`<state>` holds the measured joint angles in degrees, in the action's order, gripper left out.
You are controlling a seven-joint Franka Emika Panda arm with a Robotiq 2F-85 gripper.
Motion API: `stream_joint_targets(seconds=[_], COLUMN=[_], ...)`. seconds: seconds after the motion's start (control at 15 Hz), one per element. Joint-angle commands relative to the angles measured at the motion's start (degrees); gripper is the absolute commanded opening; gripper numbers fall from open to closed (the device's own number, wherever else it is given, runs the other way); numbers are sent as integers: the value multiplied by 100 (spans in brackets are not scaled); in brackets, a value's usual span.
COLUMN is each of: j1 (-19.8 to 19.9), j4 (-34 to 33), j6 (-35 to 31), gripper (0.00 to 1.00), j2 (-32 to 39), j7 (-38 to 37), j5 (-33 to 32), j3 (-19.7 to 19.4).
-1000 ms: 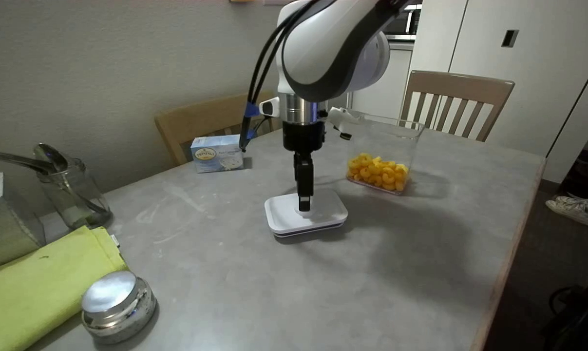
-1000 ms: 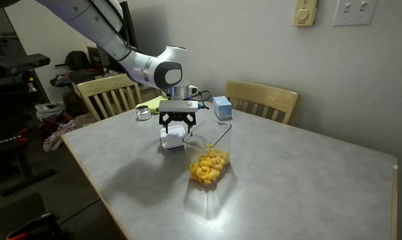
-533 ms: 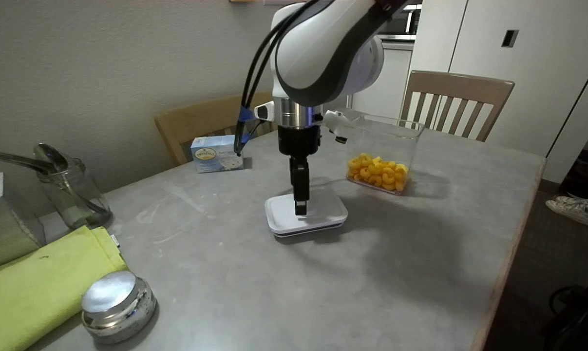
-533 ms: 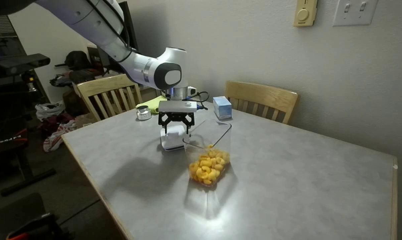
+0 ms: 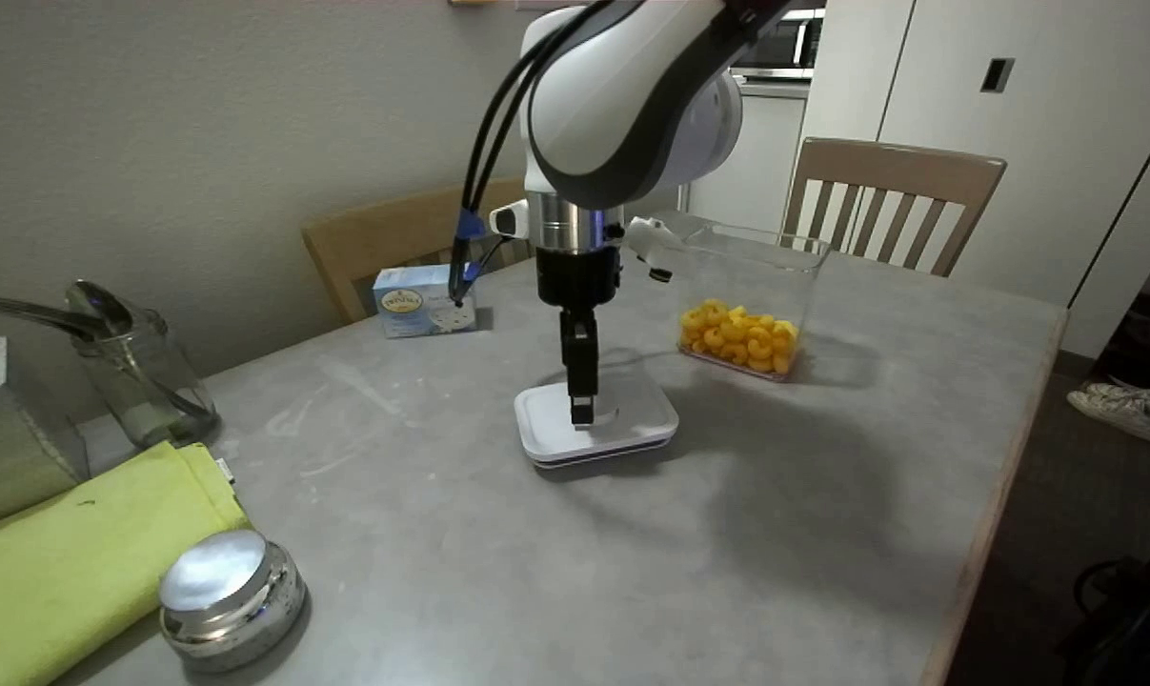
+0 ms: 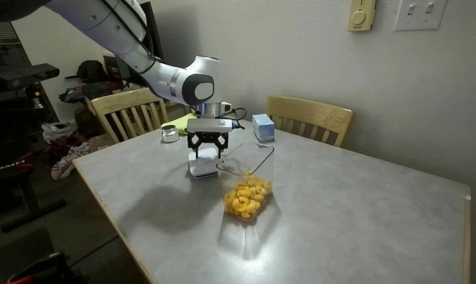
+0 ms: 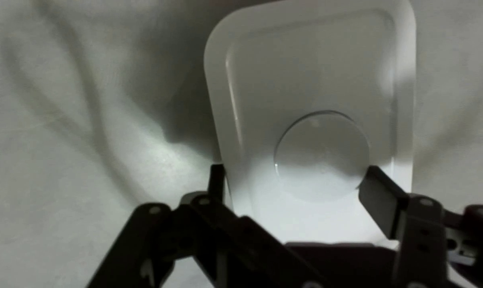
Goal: Put the white lid on top of the food container
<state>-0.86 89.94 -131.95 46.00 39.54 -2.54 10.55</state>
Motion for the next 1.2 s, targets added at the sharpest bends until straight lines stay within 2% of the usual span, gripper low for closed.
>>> stream_joint_targets(seconds=[0.0,0.13,1.13], j1=[-46,-55,-140], j4=[-140,-119,-79], j6=[171,161,278], gripper=[91,100,100], j2=[62,46,-70], j7=[-151,-227,-648], j5=[-95,-113,-438], j3=[-57,-74,-156])
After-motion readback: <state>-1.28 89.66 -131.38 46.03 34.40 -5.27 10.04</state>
